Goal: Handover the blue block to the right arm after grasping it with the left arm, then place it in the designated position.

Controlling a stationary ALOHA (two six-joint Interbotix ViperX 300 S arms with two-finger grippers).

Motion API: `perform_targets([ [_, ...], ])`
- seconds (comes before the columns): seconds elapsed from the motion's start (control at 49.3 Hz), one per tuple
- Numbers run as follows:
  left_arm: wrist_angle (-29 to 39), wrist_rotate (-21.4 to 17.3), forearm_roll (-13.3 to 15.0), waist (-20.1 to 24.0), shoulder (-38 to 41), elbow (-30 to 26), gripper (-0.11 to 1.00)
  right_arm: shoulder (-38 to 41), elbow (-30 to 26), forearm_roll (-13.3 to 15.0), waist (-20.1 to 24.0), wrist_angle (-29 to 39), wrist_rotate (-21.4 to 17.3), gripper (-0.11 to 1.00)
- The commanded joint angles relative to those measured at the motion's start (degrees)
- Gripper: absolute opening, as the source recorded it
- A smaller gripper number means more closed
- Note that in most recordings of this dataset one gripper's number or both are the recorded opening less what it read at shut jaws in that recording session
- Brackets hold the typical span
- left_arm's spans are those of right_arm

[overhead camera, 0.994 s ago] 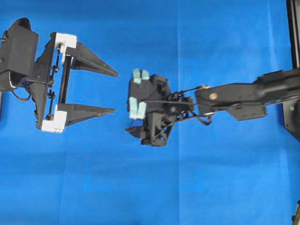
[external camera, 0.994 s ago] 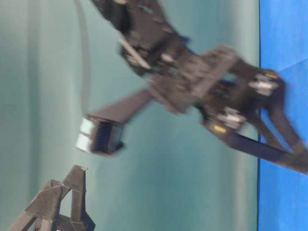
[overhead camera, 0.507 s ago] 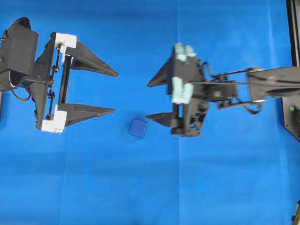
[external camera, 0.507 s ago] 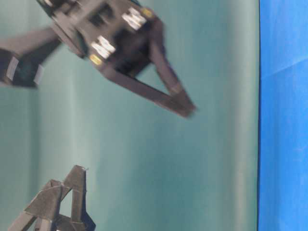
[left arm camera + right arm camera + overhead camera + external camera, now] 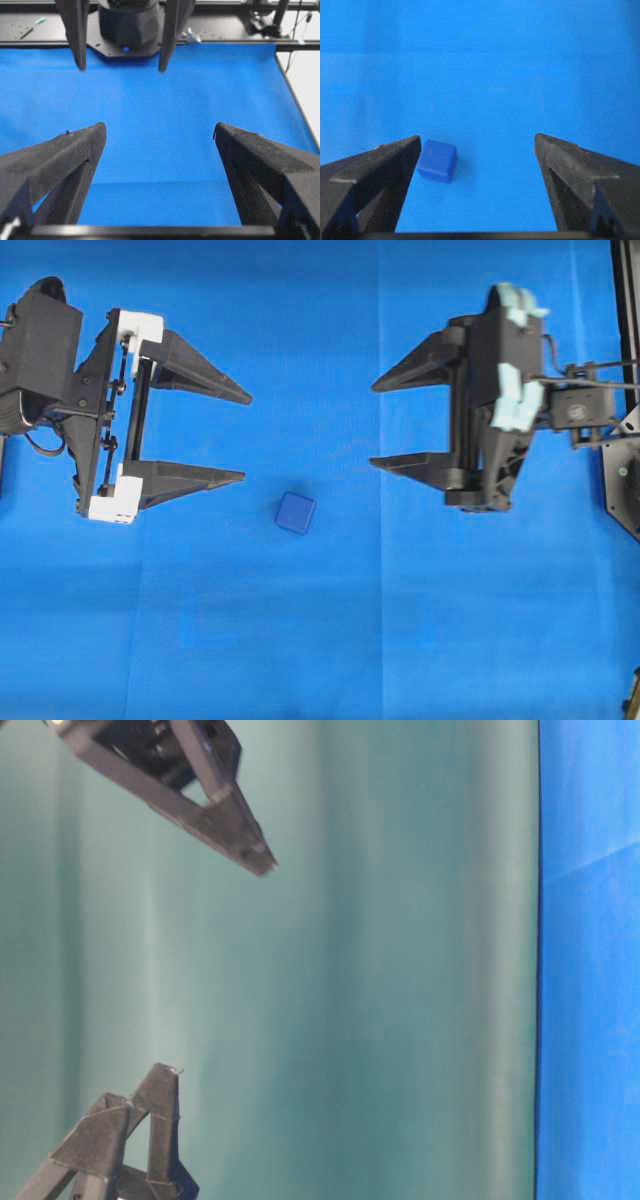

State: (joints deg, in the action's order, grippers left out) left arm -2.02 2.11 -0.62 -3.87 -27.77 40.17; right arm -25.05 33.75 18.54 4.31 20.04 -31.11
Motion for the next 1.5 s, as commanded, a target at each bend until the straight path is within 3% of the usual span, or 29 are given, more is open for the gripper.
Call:
perform_targets([
  [0.0,-0.26,-0.09,0.09,0.18,-0.26,-1.14,0.93,-2.02,-0.18,0.35,0.09,-0.26,-0.18,0.89],
  [0.385,-0.26,0.00,0.00,0.18,-0.35,-1.14,0.93,-2.37,0.00,1.76,0.09,-2.29,-0.09,0.89],
  [0.831,-0.26,0.00,0.00,0.09,-0.35,-1.14,0.93,-8.53,2.46,4.92,-0.44,-14.33,-0.09,0.88],
  [1.48,-0.26,0.00,0.09,0.18,-0.26,-1.14,0.93,-8.26,4.66,6.06,-1.41,-17.49,-0.09,0.88],
])
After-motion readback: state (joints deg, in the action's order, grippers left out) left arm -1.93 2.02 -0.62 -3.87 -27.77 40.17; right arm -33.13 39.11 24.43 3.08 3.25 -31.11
